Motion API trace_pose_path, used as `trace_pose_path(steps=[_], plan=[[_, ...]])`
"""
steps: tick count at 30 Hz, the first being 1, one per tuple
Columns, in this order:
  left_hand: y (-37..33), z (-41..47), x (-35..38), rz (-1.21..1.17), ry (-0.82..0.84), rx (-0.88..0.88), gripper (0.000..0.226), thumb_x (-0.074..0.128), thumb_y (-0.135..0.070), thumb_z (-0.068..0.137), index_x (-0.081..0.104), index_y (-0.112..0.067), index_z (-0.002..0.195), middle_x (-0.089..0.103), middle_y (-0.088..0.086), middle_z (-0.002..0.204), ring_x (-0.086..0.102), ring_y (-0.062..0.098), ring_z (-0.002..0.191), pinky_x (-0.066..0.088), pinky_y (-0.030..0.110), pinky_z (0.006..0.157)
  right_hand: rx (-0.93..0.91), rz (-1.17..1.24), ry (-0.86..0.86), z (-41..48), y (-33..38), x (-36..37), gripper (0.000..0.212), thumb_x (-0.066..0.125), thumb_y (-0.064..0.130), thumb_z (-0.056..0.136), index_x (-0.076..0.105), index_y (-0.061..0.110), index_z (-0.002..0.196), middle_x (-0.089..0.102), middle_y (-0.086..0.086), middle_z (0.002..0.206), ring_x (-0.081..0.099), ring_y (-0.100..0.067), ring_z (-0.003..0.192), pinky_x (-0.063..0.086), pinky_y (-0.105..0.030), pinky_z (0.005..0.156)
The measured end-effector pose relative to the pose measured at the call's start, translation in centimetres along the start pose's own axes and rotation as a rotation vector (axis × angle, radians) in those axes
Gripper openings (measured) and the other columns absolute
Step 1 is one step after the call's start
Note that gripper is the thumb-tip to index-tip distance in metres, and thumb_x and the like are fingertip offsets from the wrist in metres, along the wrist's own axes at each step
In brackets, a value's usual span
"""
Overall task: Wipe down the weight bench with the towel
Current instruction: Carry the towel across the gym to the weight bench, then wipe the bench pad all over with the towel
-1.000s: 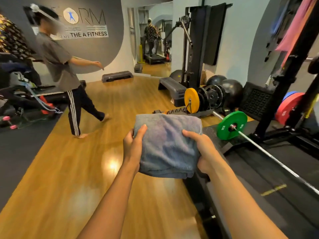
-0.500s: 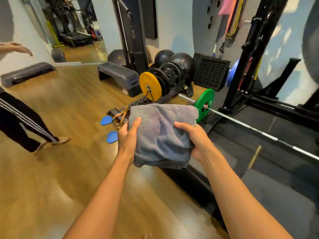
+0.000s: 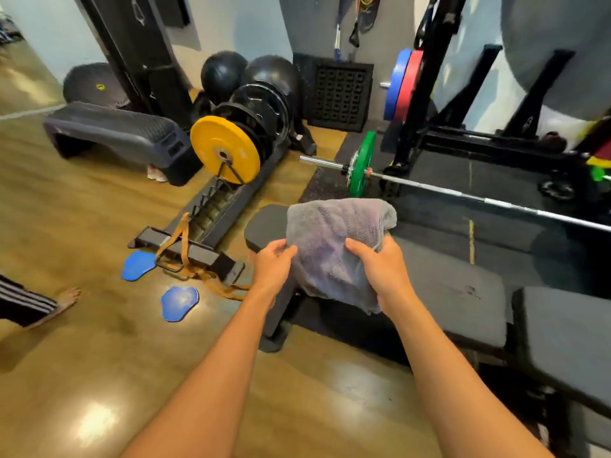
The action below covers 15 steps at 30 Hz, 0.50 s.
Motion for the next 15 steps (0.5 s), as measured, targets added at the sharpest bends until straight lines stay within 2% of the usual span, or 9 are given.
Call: trace_pose_path(steps=[2,4,6,9,11,13,15], plan=[[3.4,5.4,-1.1,0.028,0.100,-0.023,0.025,0.058,-0.018,0.094,0.059,-0.013,0.118,0.065,0.016,0.113,0.058,0.020,0.085,0.049,0.030,0.066,-0.041,-0.086,-0.083,2.6,-2.9,3.0,0.031,0.069,0.019,0.089,0.060,0.015,0.118,0.070,0.000,0.110,0.067,-0.016,0.100,0.054,-0.036,0.088],[6.7,10.6,-2.2,-0.002,0.135,-0.072,0.023,0.055,-0.012,0.094,0.058,-0.008,0.117,0.064,0.014,0.095,0.054,0.018,0.070,0.044,0.027,0.055,-0.054,-0.155,-0.178,5.6,-6.2,5.6,0.027,0.067,0.019,0.089,0.060,0.015,0.115,0.069,-0.002,0.109,0.065,-0.019,0.101,0.053,-0.037,0.089],[9.3,15.1,-2.8,-0.042,0.125,-0.109,0.020,0.051,-0.006,0.095,0.056,-0.009,0.115,0.059,0.005,0.083,0.051,0.016,0.062,0.043,0.027,0.053,-0.063,-0.189,-0.265,8.7,-9.1,7.7,0.025,0.066,0.017,0.090,0.060,0.015,0.115,0.068,-0.002,0.109,0.064,-0.020,0.103,0.051,-0.035,0.088],[11.9,21.4,-2.5,-0.095,0.130,-0.130,0.024,0.047,-0.002,0.095,0.056,-0.010,0.116,0.055,0.002,0.079,0.048,0.014,0.056,0.041,0.027,0.053,-0.122,-0.248,-0.361,13.9,-11.8,10.3,0.032,0.062,0.015,0.094,0.057,0.013,0.125,0.062,0.008,0.105,0.061,-0.014,0.100,0.048,-0.026,0.087],[13.1,25.6,-2.0,-0.124,0.133,-0.115,0.024,0.045,-0.004,0.096,0.056,-0.009,0.117,0.055,0.003,0.080,0.049,0.016,0.060,0.043,0.027,0.055,-0.196,-0.329,-0.412,17.5,-13.0,11.8,0.036,0.060,0.015,0.095,0.055,0.014,0.131,0.063,0.010,0.093,0.062,-0.012,0.084,0.045,-0.016,0.071],[14.2,29.6,-1.6,-0.144,0.138,-0.099,0.019,0.045,-0.012,0.099,0.058,-0.012,0.113,0.057,0.003,0.084,0.055,0.020,0.071,0.050,0.031,0.064,-0.265,-0.504,-0.420,21.3,-14.8,13.9,0.040,0.059,0.015,0.095,0.053,0.015,0.134,0.068,-0.003,0.091,0.064,-0.024,0.080,0.044,-0.029,0.064],[15.3,33.7,-1.2,-0.133,0.121,-0.046,0.015,0.046,-0.021,0.100,0.060,-0.016,0.099,0.057,0.002,0.084,0.055,0.019,0.079,0.052,0.039,0.075,-0.338,-0.736,-0.347,24.9,-17.7,16.8,0.039,0.062,0.018,0.091,0.055,0.015,0.129,0.069,-0.012,0.096,0.064,-0.036,0.085,0.049,-0.042,0.067]])
Point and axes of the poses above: each hand's wrist, its own z-axis towards the middle knuckle, its own x-axis out of the palm, y = z × x, the point moved 7 cm from there along z, towards the middle knuckle
